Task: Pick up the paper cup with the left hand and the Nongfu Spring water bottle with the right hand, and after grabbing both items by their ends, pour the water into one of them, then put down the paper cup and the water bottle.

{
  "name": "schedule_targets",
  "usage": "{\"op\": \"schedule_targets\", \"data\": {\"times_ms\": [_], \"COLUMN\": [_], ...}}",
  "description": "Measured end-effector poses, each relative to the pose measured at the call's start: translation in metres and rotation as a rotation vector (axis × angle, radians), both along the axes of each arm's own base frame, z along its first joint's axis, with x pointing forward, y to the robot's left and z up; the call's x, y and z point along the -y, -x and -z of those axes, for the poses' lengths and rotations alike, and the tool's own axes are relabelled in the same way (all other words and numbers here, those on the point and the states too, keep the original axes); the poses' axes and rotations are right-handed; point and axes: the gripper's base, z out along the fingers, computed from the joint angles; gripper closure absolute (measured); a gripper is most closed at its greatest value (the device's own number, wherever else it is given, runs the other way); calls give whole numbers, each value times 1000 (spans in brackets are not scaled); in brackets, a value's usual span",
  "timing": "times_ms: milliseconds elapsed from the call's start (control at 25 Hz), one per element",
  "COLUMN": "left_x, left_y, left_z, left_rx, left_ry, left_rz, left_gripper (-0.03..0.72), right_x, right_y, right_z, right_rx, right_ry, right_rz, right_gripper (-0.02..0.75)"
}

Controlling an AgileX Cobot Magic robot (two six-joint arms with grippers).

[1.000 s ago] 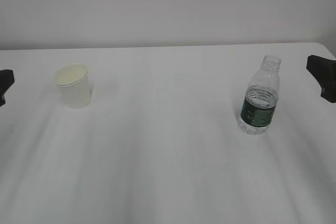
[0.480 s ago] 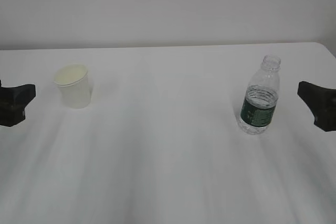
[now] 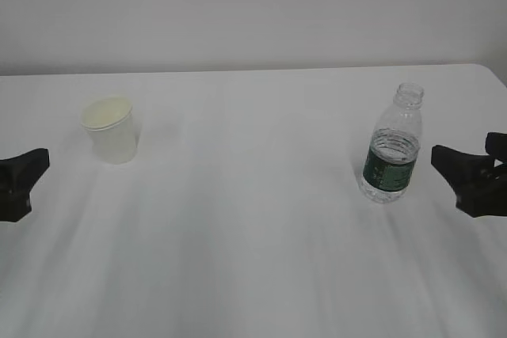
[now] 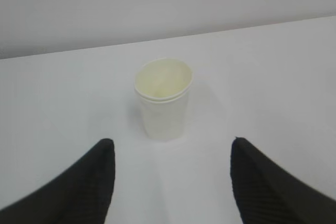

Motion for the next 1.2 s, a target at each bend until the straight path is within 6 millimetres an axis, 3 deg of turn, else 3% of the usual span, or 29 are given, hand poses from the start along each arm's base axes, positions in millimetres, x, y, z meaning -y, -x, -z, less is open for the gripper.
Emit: {"op": "schedule_targets", "data": {"times_ms": [480, 880, 1200], "left_x": [5, 12, 12], "left_y": [6, 4, 4], "left_z": [40, 52, 52], "left_rx": [-40, -42, -41], "left_ry": [32, 26, 26], "left_rz": [67, 136, 135], "left_gripper": [197, 204, 205], "right_x": [-4, -7, -7], "right_y": [3, -2, 6], "right_z": [24, 34, 46], "right_rx": [-9, 6, 35], "right_ry": [-47, -61, -72], "right_rz": [-36, -58, -59], "right_gripper": [148, 148, 148]}}
